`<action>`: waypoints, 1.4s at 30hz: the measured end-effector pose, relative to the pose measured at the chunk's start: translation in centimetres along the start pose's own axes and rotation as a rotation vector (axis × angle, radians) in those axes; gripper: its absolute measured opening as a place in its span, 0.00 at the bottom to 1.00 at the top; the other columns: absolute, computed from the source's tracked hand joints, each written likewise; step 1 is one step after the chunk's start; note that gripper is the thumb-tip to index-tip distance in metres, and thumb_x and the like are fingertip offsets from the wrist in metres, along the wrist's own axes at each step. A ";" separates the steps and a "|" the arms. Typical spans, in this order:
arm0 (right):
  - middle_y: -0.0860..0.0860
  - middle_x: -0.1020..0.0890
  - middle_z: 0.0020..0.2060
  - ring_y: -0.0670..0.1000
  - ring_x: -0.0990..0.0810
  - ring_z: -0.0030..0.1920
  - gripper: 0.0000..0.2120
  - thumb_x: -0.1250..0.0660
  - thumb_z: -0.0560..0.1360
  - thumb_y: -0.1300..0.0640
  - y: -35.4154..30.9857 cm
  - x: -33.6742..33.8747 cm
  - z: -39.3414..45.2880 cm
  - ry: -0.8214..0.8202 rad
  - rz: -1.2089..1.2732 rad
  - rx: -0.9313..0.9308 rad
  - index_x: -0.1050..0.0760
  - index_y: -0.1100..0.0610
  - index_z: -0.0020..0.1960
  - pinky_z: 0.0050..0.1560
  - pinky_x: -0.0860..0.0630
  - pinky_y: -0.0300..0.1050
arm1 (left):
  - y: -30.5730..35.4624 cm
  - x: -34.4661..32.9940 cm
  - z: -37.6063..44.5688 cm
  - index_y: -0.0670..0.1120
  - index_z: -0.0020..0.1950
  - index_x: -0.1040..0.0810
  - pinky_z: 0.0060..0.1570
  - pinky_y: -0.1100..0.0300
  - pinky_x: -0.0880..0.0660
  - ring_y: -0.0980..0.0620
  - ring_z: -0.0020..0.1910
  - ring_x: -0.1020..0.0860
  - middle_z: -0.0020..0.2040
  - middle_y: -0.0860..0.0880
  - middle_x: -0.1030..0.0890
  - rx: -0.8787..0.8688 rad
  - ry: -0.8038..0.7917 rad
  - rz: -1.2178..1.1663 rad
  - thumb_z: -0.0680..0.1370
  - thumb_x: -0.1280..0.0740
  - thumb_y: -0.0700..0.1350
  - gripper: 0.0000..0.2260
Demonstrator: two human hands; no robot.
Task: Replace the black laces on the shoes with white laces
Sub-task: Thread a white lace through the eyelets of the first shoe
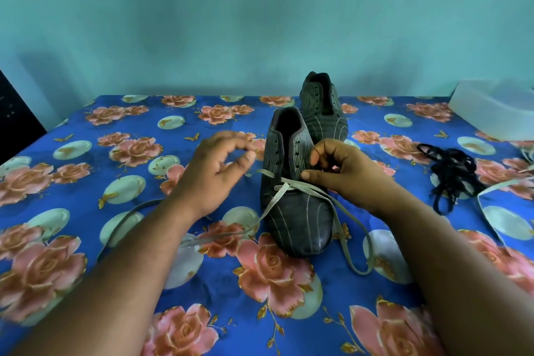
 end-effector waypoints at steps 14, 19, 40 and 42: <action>0.39 0.29 0.32 0.45 0.31 0.36 0.10 0.21 0.72 0.55 0.6 -0.1 0.3 0.009 0.011 0.014 0.23 0.50 0.46 0.41 0.30 0.44 | 0.1 0.1 0.3 0.42 0.46 0.19 0.52 0.68 0.24 0.59 0.50 0.20 0.51 0.49 0.23 0.092 0.009 -0.002 0.80 0.29 0.45 0.07; 0.40 0.28 0.32 0.45 0.30 0.36 0.10 0.21 0.73 0.55 0.7 -0.2 0.2 0.008 0.030 0.003 0.23 0.50 0.46 0.41 0.29 0.46 | -3.9 3.6 0.4 0.56 0.47 0.22 0.36 0.39 0.17 0.43 0.36 0.15 0.39 0.48 0.16 0.409 0.307 0.170 0.75 0.32 0.66 0.14; 0.40 0.28 0.34 0.45 0.30 0.37 0.10 0.22 0.72 0.55 0.6 -0.2 0.2 0.007 0.029 0.009 0.23 0.49 0.46 0.42 0.29 0.44 | -3.1 2.4 0.6 0.55 0.41 0.20 0.48 0.37 0.20 0.45 0.41 0.17 0.41 0.52 0.18 0.206 0.201 0.130 0.77 0.29 0.60 0.10; 0.40 0.29 0.34 0.45 0.30 0.37 0.10 0.22 0.73 0.56 0.7 -0.3 0.2 0.009 0.021 0.012 0.23 0.49 0.46 0.42 0.30 0.44 | -3.8 3.4 0.4 0.58 0.46 0.22 0.47 0.33 0.21 0.43 0.36 0.15 0.36 0.49 0.16 0.361 0.285 0.131 0.77 0.32 0.64 0.11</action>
Point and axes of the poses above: each hand's wrist, its own z-axis towards the middle knuckle, its own x-axis out of the back of the hand, y = z × x, the point moved 2 cm from there along z, towards the middle knuckle
